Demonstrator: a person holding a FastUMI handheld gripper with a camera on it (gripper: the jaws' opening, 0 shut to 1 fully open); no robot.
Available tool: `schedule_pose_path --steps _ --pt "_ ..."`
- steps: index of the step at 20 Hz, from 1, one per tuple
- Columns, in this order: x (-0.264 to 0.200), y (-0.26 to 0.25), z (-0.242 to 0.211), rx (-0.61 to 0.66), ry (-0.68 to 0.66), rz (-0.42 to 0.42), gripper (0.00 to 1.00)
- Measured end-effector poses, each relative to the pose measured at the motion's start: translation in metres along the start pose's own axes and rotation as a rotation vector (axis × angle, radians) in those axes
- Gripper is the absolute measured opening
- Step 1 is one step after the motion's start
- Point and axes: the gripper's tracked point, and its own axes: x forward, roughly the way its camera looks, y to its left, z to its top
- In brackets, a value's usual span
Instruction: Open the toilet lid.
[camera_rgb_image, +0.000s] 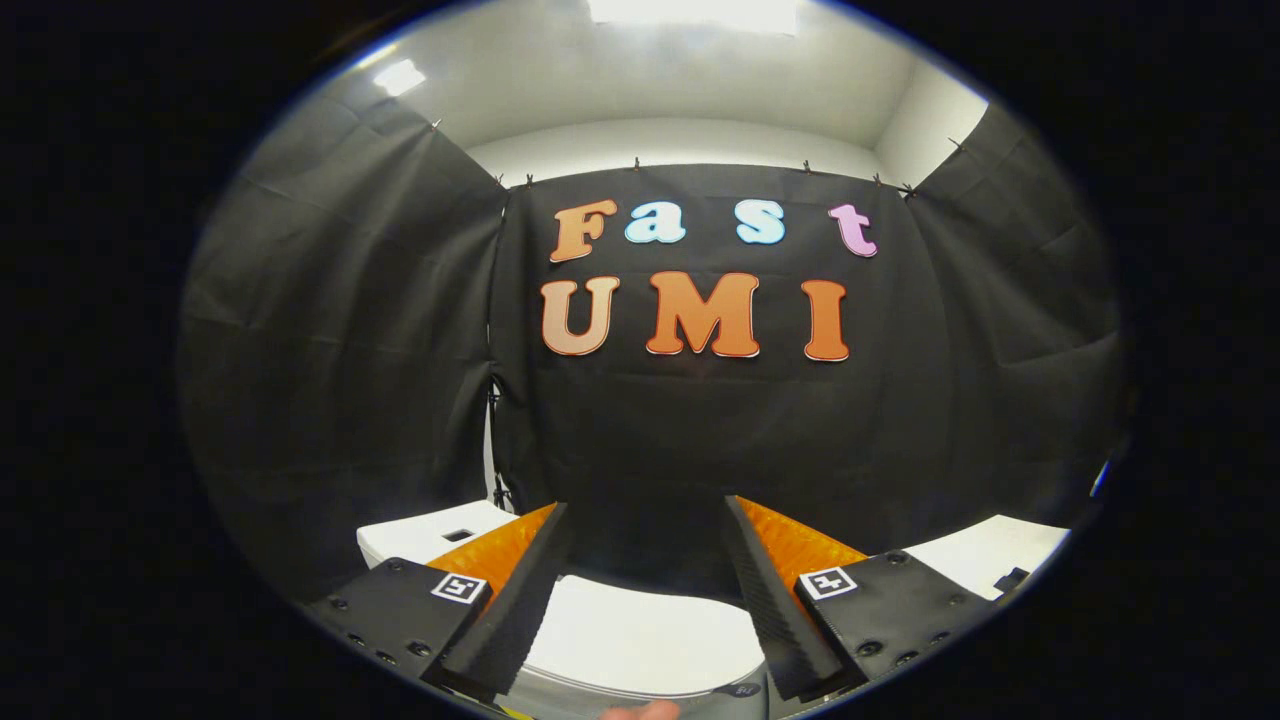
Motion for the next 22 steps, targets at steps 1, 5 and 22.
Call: schedule_pose_path --steps 1,5,22 --pt "0.0 0.001 0.001 -0.001 -0.003 0.002 0.98" --pt "-0.001 0.003 0.002 0.001 -0.007 0.006 0.98" --pt "0.031 -0.022 -0.026 0.18 0.013 -0.012 0.98"
